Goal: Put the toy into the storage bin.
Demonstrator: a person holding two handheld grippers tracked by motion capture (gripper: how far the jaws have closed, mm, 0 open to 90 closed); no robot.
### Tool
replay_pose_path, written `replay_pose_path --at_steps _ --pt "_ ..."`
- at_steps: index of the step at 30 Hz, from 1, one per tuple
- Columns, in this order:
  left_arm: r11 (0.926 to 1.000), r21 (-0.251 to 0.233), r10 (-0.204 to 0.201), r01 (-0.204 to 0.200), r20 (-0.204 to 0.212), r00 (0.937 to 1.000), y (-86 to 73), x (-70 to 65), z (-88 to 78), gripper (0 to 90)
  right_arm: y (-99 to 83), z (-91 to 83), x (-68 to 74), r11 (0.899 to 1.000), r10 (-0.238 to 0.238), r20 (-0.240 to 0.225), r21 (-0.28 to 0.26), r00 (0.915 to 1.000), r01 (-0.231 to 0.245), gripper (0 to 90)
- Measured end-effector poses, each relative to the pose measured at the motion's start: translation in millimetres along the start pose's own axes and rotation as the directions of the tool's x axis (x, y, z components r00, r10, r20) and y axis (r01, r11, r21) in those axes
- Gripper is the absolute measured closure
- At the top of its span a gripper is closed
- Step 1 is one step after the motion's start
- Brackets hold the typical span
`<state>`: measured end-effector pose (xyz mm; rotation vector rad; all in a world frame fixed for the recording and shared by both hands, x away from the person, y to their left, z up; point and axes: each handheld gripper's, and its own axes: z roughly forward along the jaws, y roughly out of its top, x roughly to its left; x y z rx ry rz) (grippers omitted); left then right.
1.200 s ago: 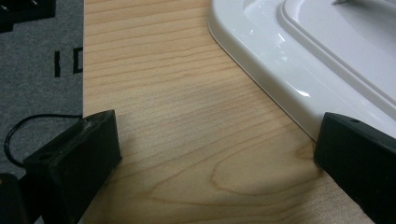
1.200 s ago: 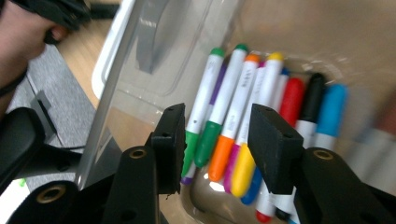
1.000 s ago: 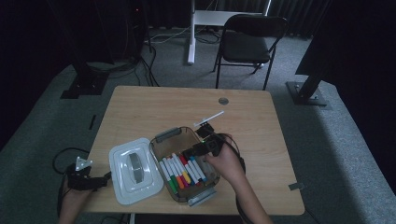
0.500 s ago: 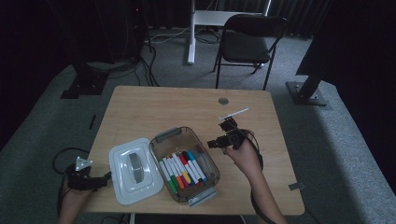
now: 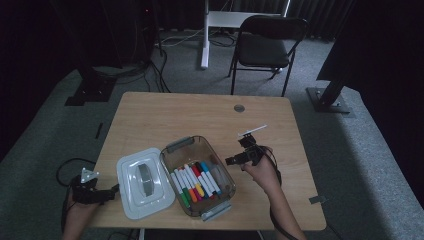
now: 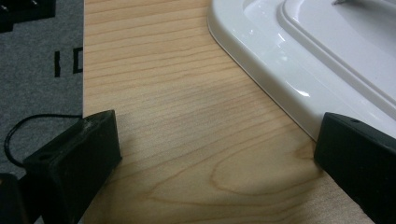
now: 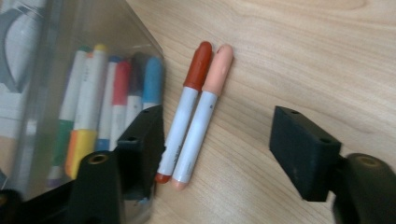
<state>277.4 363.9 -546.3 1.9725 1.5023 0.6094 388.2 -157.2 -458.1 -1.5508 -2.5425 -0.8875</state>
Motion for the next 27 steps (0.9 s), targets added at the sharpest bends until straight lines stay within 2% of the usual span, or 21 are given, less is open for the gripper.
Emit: replay_pose_path --at_steps 4,7,12,17,27 --pt "1.0 0.0 0.0 0.0 0.0 1.0 0.0 0.0 0.0 0.8 -2.8 11.9 -2.0 1.0 0.003 0.007 0.02 1.0 -0.003 27.3" --pt "1.0 0.0 0.0 0.0 0.0 1.0 0.0 0.0 0.0 0.8 -4.2 20.9 -0.9 0.999 -0.013 0.009 0.037 0.9999 0.012 26.3" --pt "1.0 0.0 0.0 0.0 0.0 1.0 0.0 0.0 0.0 0.8 -4.8 34.1 1.2 0.998 -0.034 0.019 0.06 0.9993 0.032 39.3" --pt "1.0 0.0 0.0 0.0 0.0 1.0 0.0 0.0 0.0 0.8 -4.0 46.2 2.8 0.996 -0.001 0.022 0.094 0.9998 -0.001 55.4" --pt "1.0 0.0 0.0 0.0 0.0 1.0 0.0 0.0 0.0 0.8 -4.9 59.9 7.2 0.989 -0.006 0.024 0.145 0.9997 0.003 61.4"
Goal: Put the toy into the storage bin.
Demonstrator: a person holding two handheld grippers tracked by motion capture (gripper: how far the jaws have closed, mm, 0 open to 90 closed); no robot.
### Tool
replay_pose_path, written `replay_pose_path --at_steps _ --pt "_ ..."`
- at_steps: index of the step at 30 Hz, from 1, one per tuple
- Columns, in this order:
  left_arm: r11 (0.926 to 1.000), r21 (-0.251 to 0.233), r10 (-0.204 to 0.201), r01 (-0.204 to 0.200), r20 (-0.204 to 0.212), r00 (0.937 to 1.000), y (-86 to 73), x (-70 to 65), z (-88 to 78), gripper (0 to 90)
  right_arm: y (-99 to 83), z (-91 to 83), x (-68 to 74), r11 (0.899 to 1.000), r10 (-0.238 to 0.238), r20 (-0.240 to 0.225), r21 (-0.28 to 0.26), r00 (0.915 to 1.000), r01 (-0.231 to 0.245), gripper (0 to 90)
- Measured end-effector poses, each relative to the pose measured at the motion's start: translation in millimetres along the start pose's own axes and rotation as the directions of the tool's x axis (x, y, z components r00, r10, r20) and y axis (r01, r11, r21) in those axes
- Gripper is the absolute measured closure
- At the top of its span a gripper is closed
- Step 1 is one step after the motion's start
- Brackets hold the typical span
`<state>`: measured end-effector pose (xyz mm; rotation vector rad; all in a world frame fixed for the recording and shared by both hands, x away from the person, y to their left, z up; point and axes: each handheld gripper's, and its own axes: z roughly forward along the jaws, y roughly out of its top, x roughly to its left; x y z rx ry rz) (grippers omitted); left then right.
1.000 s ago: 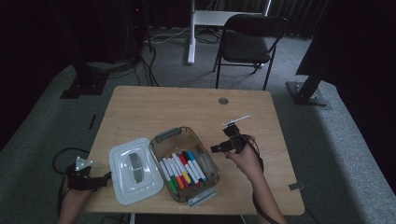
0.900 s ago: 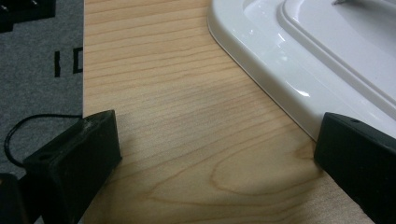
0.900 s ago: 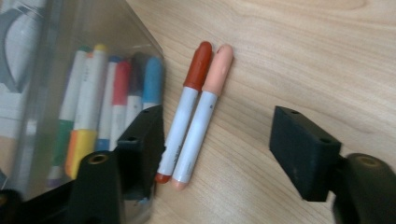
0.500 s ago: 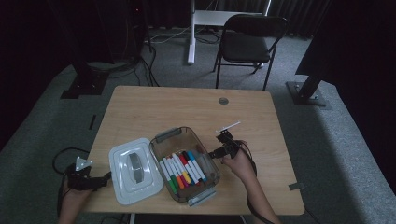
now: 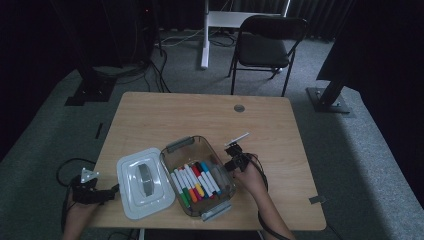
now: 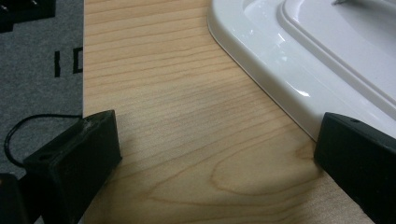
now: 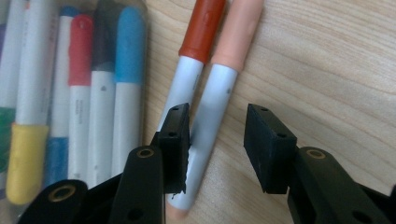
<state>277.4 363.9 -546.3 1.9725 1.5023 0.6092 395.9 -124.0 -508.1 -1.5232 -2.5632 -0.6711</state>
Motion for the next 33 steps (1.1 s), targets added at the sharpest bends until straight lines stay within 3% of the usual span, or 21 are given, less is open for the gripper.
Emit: replay_pose_path --at_steps 5,9,17,26,33 --pt "1.0 0.0 0.0 0.0 0.0 1.0 0.0 0.0 0.0 0.8 -0.8 2.0 -2.5 1.0 0.013 0.009 0.01 0.9999 -0.013 66.3" --pt "1.0 0.0 0.0 0.0 0.0 1.0 0.0 0.0 0.0 0.8 -1.9 -0.9 -6.6 0.999 0.032 0.064 0.006 0.9974 -0.032 71.1" --pt "1.0 0.0 0.0 0.0 0.0 1.0 0.0 0.0 0.0 0.8 -5.5 -8.3 -15.9 0.997 0.077 0.068 0.0 0.9947 -0.077 76.4" --pt "1.0 0.0 0.0 0.0 0.0 1.0 0.0 0.0 0.0 0.8 -11.2 -49.3 -29.8 0.989 0.137 0.054 -0.064 0.989 -0.134 76.5" --pt "1.0 0.0 0.0 0.0 0.0 1.0 0.0 0.0 0.0 0.8 -12.5 -91.7 -26.4 0.981 0.136 0.043 -0.144 0.9898 -0.128 76.5"
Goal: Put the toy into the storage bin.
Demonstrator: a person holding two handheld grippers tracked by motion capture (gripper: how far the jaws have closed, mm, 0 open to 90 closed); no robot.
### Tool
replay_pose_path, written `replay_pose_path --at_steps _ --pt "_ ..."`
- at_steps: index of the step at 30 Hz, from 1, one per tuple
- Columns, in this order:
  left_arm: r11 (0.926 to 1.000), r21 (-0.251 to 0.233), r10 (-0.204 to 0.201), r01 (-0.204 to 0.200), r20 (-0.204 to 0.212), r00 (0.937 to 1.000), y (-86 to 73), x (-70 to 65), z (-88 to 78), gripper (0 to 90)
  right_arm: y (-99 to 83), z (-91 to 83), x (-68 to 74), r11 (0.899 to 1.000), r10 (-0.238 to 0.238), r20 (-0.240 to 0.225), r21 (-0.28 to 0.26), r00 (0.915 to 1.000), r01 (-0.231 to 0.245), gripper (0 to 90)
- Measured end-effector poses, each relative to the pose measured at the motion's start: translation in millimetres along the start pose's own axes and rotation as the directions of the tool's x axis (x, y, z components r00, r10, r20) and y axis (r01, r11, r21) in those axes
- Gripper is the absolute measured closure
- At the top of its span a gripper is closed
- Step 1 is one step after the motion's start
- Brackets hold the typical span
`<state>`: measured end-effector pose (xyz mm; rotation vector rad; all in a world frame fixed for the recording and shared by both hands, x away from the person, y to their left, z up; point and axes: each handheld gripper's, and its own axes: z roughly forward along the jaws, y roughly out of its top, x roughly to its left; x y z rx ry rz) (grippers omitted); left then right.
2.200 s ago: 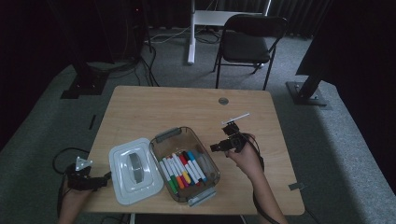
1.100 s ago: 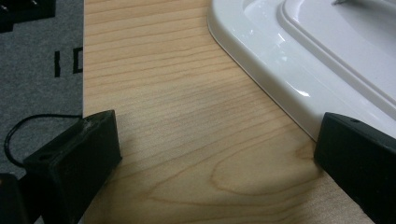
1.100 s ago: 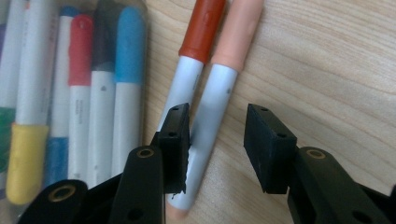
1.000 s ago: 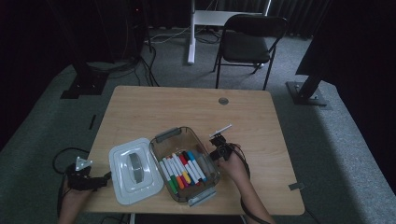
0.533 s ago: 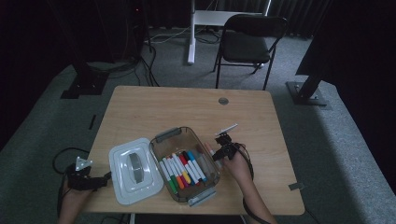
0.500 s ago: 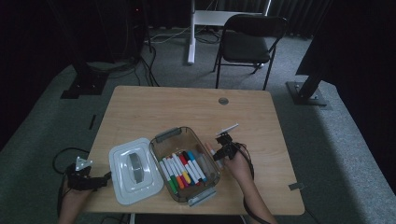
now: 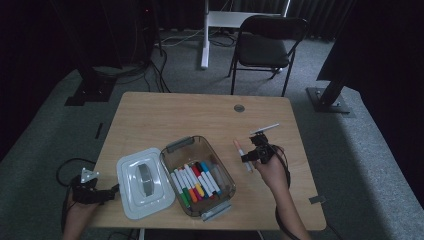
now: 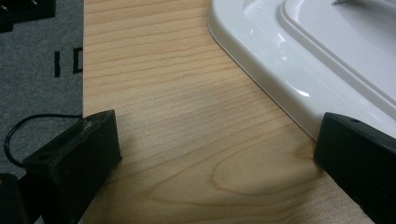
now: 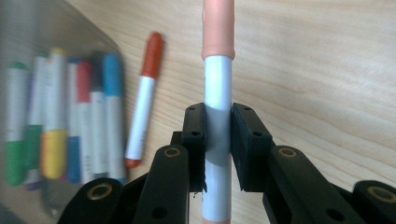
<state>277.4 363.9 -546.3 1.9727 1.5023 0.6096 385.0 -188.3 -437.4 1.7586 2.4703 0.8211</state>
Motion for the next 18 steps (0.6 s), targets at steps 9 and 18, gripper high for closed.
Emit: replay_pose_path --at_steps 9,18 --pt "1.0 0.0 0.001 -0.001 -0.001 1.0 0.0 0.1 0.0 0.8 13.6 -40.0 22.6 0.996 -0.041 -0.039 -0.081 0.9984 0.037 76.5" --pt "1.0 -0.001 0.001 -0.001 0.0 1.0 0.0 0.1 0.0 0.8 31.2 -63.1 59.8 0.987 -0.106 -0.081 -0.131 0.991 0.095 76.5"
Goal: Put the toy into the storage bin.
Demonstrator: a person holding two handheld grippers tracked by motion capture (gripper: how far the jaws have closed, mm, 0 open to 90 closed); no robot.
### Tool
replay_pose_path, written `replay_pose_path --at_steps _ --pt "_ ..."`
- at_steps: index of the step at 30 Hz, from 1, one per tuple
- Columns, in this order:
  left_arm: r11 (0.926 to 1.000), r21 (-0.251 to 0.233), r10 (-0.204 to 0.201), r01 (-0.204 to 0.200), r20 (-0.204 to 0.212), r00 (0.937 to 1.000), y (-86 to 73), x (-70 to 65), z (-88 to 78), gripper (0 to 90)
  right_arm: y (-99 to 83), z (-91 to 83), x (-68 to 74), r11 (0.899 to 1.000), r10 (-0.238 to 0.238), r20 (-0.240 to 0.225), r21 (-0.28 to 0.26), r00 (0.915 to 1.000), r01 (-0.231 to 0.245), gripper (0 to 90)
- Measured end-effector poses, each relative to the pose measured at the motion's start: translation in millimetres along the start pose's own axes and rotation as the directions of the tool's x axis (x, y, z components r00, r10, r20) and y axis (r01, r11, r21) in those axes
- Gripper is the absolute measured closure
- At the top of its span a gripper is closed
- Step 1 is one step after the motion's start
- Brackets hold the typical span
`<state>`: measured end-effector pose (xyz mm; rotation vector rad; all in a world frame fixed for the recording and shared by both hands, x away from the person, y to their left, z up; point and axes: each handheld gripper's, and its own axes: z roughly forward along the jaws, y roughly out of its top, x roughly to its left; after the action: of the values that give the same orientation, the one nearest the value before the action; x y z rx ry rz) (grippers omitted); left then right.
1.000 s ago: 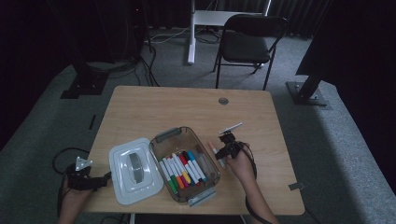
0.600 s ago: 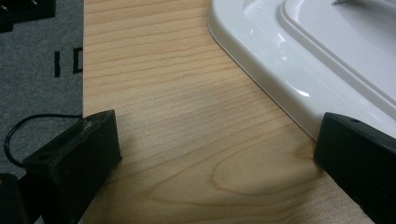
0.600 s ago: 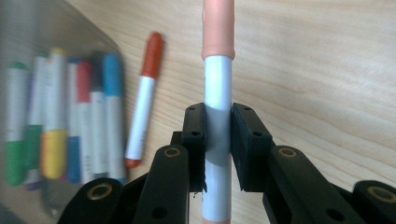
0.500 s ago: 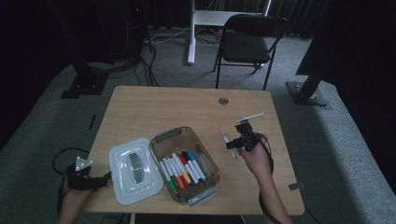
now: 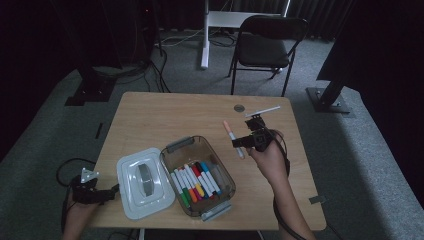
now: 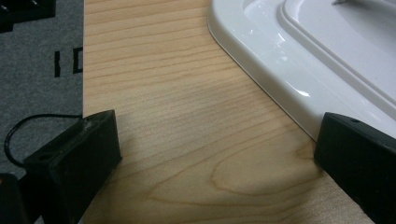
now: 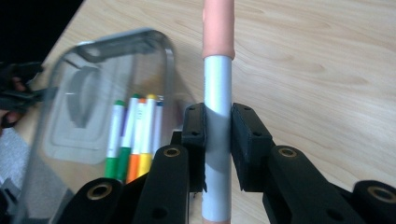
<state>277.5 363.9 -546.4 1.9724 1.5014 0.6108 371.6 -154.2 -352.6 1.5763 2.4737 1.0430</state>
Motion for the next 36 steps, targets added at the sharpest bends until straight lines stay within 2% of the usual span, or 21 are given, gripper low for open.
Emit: replay_pose_path --at_steps 4,7,14,20,25,31,36 --pt "1.0 0.001 0.0 0.0 0.0 1.0 0.1 0.0 -0.1 0.8 6.7 -4.2 16.8 0.999 -0.032 -0.019 -0.026 0.9993 0.031 76.5" --pt "1.0 0.002 0.0 0.0 0.001 1.0 0.0 0.0 -0.1 0.8 10.7 -6.1 31.8 0.997 -0.061 -0.049 -0.045 0.9969 0.059 76.5" --pt "1.0 0.001 0.0 0.0 0.001 1.0 0.0 0.0 -0.1 0.8 14.6 2.4 57.1 0.994 -0.112 -0.075 -0.029 0.9909 0.11 76.6" --pt "1.0 0.002 0.0 0.0 0.001 1.0 0.0 0.0 -0.1 0.8 9.7 25.8 79.2 0.987 -0.153 -0.116 0.031 0.9815 0.157 76.5" --pt "1.0 0.001 0.0 0.0 0.001 1.0 0.0 0.0 -0.1 0.8 3.6 49.1 93.4 0.982 -0.161 -0.154 0.072 0.9748 0.173 76.5" --pt "1.0 0.001 0.0 0.0 0.001 1.0 0.0 0.0 -0.1 0.8 -7.1 79.4 104.0 0.975 -0.15 -0.181 0.136 0.9719 0.176 76.5" --pt "1.0 0.0 0.001 -0.001 0.0 1.0 0.0 0.0 0.0 0.8 -18.4 97.4 108.2 0.97 -0.126 -0.204 0.181 0.9708 0.164 76.5"
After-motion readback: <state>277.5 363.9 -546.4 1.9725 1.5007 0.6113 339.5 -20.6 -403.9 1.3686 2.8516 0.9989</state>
